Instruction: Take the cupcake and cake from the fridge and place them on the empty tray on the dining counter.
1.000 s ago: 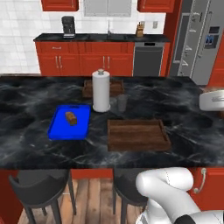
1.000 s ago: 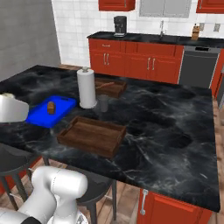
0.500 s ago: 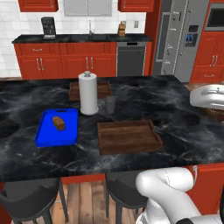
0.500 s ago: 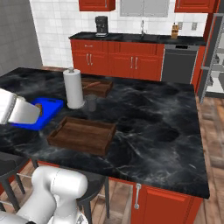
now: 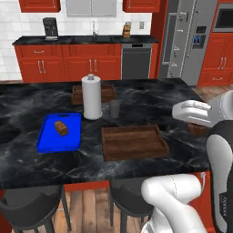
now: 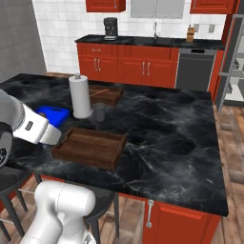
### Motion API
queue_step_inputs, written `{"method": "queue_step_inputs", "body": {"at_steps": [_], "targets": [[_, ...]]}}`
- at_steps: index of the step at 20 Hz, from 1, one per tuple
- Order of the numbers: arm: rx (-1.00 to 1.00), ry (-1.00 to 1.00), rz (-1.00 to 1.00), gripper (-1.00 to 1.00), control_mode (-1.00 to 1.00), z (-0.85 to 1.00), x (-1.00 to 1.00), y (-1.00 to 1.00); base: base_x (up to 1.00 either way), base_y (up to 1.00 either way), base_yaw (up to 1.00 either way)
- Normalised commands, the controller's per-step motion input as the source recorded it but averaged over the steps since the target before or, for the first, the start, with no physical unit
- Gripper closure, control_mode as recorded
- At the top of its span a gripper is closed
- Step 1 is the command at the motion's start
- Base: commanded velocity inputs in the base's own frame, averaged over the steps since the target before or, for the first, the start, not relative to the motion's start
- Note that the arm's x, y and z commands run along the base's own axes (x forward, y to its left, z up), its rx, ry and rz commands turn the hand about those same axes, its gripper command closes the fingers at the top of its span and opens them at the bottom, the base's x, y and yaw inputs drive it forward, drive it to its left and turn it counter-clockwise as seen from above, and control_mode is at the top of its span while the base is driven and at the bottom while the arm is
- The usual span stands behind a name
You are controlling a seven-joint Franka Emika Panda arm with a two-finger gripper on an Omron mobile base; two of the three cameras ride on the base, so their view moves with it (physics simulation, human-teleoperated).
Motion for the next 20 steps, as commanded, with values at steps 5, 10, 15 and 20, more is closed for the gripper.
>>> {"method": "queue_step_inputs", "body": {"at_steps": [5, 10, 15, 20], "targets": [[0.02, 0.18, 0.0, 1.0, -1.0, -0.52, 0.66, 0.36, 0.0, 0.0, 0.0], [0.07, 0.16, 0.0, 1.0, -1.0, -0.42, 0.54, 0.27, 0.0, 0.0, 0.0], [0.04, 0.09, 0.0, 1.0, -1.0, -0.48, 0.37, 0.11, 0.0, 0.0, 0.0], [0.0, 0.0, 0.0, 1.0, -1.0, -0.51, 0.28, 0.12, 0.0, 0.0, 0.0]]}}
